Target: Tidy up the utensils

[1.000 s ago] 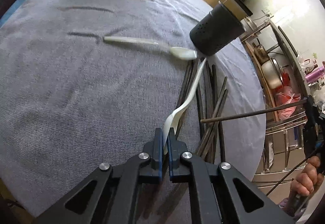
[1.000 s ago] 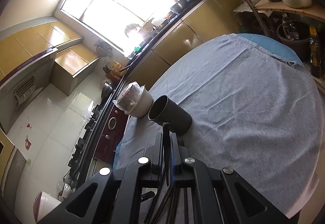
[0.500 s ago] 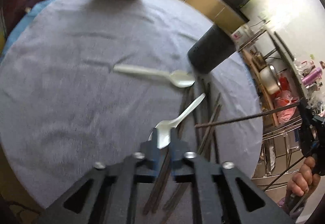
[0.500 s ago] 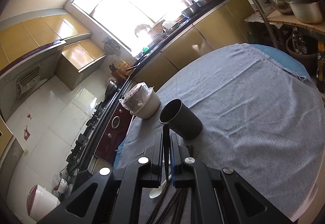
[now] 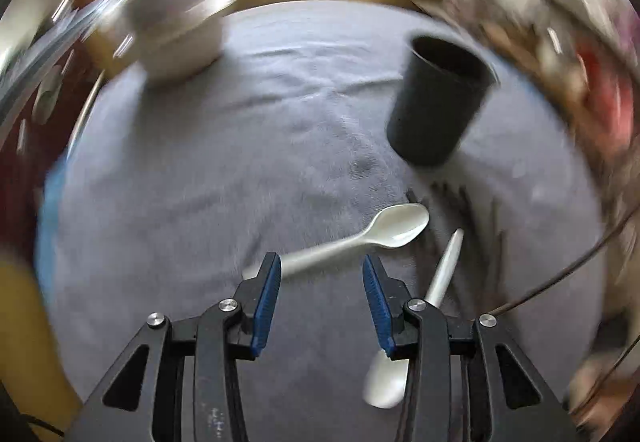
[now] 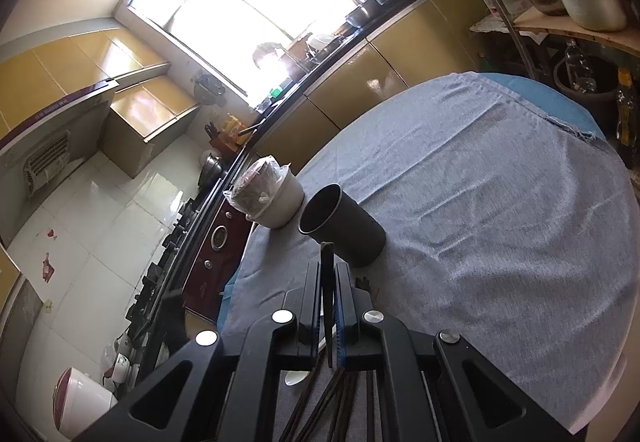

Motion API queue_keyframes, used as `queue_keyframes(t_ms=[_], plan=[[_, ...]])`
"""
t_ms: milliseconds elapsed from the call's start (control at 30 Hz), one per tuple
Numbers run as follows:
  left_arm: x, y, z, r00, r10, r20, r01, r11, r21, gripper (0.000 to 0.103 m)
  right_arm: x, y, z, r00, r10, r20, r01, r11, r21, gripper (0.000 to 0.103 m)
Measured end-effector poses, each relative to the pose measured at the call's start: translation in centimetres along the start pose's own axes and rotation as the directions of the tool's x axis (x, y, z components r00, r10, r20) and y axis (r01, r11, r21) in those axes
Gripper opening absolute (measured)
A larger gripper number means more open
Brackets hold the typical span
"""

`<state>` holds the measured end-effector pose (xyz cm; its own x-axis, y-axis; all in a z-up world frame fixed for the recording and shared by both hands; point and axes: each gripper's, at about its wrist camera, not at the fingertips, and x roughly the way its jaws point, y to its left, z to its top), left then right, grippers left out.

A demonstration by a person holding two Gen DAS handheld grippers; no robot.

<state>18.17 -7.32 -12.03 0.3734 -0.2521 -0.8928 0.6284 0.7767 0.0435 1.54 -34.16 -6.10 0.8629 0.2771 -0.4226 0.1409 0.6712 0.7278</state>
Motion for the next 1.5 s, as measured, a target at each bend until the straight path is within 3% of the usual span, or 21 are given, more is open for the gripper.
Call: queue_keyframes(t_ms=[67, 133, 233, 467, 567, 633, 667, 967, 1167, 1267, 1500], plan=[[1.5, -0.9, 0.7, 0.998, 0.006, -0.069, 0.004, 0.988, 0.152, 0.043, -0.1, -0.4, 0.0, 1.000, -0.007, -0.001, 0.007, 1.000, 0.009, 0.006], [2.7, -1.2, 1.0, 0.992, 0.009, -0.126, 0.021, 0.973, 0.228, 0.043, -0.2, -0.8, 0.1, 1.000, -0.016, -0.002, 0.016, 1.000, 0.014, 0.007], [4.4, -1.8, 1.5, 0.980, 0.000, -0.198, 0.059, 0.954, 0.295, 0.043, -0.1, -1.6, 0.3, 1.000, -0.022, -0.003, 0.023, 0.999, 0.031, 0.007], [5.7, -3.2, 3.6, 0.977, -0.035, -0.209, 0.107, 0.933, 0.343, 0.043, 0.6, -2.4, 0.7, 1.000, -0.022, -0.012, 0.023, 0.998, 0.062, 0.007], [5.9, -3.2, 4.4, 0.974, -0.082, -0.212, 0.148, 0.937, 0.317, 0.027, 0.7, -2.3, 0.8, 1.000, -0.019, -0.014, 0.019, 0.998, 0.057, 0.007], [5.8, -3.5, 4.5, 0.973, -0.103, -0.204, 0.166, 0.933, 0.319, 0.008, 0.7, -2.2, 0.8, 1.000, -0.017, -0.015, 0.018, 0.998, 0.054, 0.007], [5.7, -3.8, 4.5, 0.974, -0.108, -0.199, 0.168, 0.934, 0.315, 0.008, 0.7, -2.2, 0.8, 1.000, -0.017, -0.016, 0.017, 0.998, 0.054, 0.007], [3.0, -2.1, 2.1, 0.985, -0.155, -0.080, 0.166, 0.972, 0.164, 0.008, 0.7, -0.5, 1.0, 1.000, 0.007, -0.004, -0.007, 1.000, 0.019, 0.007], [-2.9, -0.3, 1.3, 0.980, -0.174, 0.096, 0.168, 0.983, 0.071, 0.008, -0.5, 2.4, 2.0, 0.999, 0.016, 0.047, -0.013, 0.998, -0.069, 0.007], [-5.0, -0.3, 3.1, 0.967, -0.167, 0.192, 0.160, 0.986, 0.048, 0.008, -1.2, 3.8, 2.8, 0.997, 0.022, 0.077, -0.014, 0.994, -0.104, 0.007], [-9.3, -0.5, 7.0, 0.898, -0.198, 0.392, 0.224, 0.974, -0.020, 0.008, -3.7, 7.4, 6.1, 0.980, 0.047, 0.195, -0.014, 0.985, -0.170, 0.007]])
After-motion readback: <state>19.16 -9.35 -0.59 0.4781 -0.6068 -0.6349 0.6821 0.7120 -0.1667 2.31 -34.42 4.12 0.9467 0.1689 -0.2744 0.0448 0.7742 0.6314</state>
